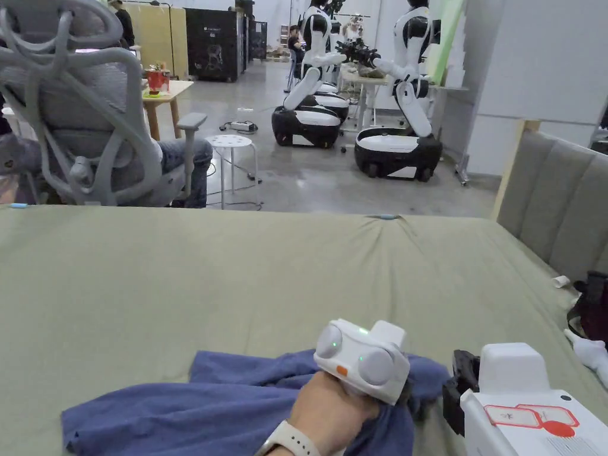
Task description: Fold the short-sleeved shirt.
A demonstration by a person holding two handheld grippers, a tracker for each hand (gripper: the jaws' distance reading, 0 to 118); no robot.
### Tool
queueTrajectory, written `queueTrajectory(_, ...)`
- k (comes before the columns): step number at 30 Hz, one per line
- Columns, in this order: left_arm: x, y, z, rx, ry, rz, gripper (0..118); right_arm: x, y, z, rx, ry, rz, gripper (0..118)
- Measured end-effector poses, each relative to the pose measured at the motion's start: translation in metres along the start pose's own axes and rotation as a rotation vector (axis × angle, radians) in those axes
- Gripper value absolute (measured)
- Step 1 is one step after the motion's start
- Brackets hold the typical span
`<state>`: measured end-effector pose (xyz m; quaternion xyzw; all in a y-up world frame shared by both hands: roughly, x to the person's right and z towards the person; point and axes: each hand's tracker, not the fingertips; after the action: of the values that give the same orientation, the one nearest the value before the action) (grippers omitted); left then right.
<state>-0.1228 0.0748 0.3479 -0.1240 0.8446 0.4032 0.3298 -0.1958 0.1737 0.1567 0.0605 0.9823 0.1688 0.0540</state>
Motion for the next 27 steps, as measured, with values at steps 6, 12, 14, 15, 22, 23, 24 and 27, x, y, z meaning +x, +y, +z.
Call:
queueTrajectory(6,0.022,-0.037,-0.047,-0.066,0.036,-0.017,5,0.022,-0.015,-0.006,-0.039,-0.041,0.021,0)
queueTrajectory(12,-0.007,-0.040,0.033,0.192,0.035,0.044,100,0.010,-0.010,-0.011,-0.036,-0.003,0.019,0)
queueTrajectory(14,-0.017,-0.051,0.075,0.263,0.063,0.057,99,0.001,-0.007,-0.012,-0.026,0.015,0.017,0)
queueTrajectory(15,-0.023,-0.063,0.099,0.309,0.089,0.070,99,-0.005,-0.006,-0.013,-0.024,0.034,0.016,0)
queueTrajectory(22,-0.081,-0.179,0.208,0.341,0.398,0.232,0,-0.047,-0.007,-0.015,-0.004,0.120,0.035,0)
queueTrajectory(23,-0.090,-0.197,0.220,0.337,0.452,0.262,0,-0.052,-0.009,-0.015,0.000,0.131,0.036,0)
queueTrajectory(24,-0.101,-0.214,0.232,0.321,0.463,0.295,0,-0.058,-0.011,-0.014,0.002,0.143,0.036,0)
queueTrajectory(27,-0.132,-0.260,0.259,0.264,0.451,0.427,0,-0.070,-0.019,-0.012,-0.007,0.189,0.014,0)
